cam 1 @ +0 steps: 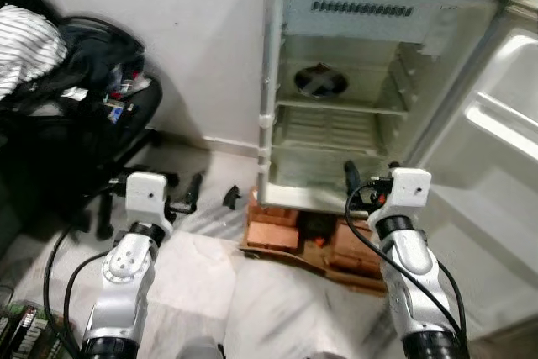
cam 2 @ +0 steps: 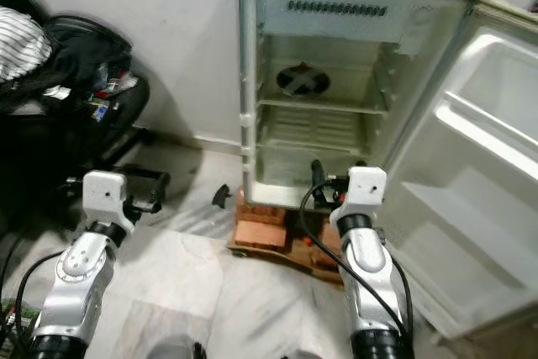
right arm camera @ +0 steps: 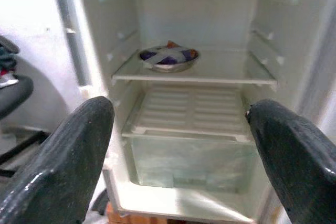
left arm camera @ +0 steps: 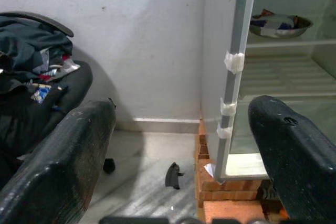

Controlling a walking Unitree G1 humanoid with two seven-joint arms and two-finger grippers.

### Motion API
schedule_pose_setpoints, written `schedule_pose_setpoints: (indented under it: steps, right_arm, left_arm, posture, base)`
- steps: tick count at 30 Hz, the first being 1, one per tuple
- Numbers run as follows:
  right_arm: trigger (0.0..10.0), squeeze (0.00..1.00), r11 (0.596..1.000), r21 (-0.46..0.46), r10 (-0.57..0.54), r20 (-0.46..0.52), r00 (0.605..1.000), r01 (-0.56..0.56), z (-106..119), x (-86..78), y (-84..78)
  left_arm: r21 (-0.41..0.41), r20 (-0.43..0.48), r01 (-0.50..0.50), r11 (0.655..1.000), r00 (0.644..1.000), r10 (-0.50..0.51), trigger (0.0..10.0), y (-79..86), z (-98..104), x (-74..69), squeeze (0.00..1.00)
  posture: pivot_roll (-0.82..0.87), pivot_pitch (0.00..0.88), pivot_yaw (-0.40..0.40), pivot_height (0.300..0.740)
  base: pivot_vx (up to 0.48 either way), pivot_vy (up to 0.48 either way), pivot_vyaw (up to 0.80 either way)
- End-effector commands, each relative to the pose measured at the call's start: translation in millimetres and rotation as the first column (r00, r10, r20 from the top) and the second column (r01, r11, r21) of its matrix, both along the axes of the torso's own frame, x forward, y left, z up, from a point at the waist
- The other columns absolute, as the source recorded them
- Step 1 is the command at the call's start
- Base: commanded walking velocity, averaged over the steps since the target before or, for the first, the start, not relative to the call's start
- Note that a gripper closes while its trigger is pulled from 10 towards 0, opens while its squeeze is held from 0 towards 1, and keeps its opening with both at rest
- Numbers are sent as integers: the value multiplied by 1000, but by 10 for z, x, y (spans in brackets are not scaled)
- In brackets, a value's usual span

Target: Restocking fridge

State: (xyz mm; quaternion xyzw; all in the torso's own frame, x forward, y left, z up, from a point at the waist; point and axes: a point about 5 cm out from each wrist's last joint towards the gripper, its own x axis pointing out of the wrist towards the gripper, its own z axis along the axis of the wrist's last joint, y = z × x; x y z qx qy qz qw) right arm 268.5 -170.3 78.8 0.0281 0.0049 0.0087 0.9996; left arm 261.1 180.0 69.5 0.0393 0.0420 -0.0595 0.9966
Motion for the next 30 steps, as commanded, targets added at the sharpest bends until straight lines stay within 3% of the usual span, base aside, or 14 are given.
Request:
schedule_pose_setpoints:
  steps: [1,26,30]
  right_arm:
    - [10000,0,1000,-6,-23,-9,1000,23,-18,-19,-90]
    - [10000,0,997,-4,71,-47,996,-72,-79,-2,-29]
    - [10000,0,974,58,222,-71,973,-218,-100,-24,87]
  left_arm:
    - [1,8,27,1000,1000,-27,10000,-96,15,12,0]
    - [2,-26,77,997,997,-77,10000,-219,-83,-14,0]
    - [0,-29,82,997,996,-82,10000,-228,-88,-16,0]
  posture:
    - [31,0,-9,740]
    - [17,0,-17,740]
    - [16,0,-16,740]
  base:
    - [0,-480,-800]
    - [0,-480,-54]
    - [0,-480,0]
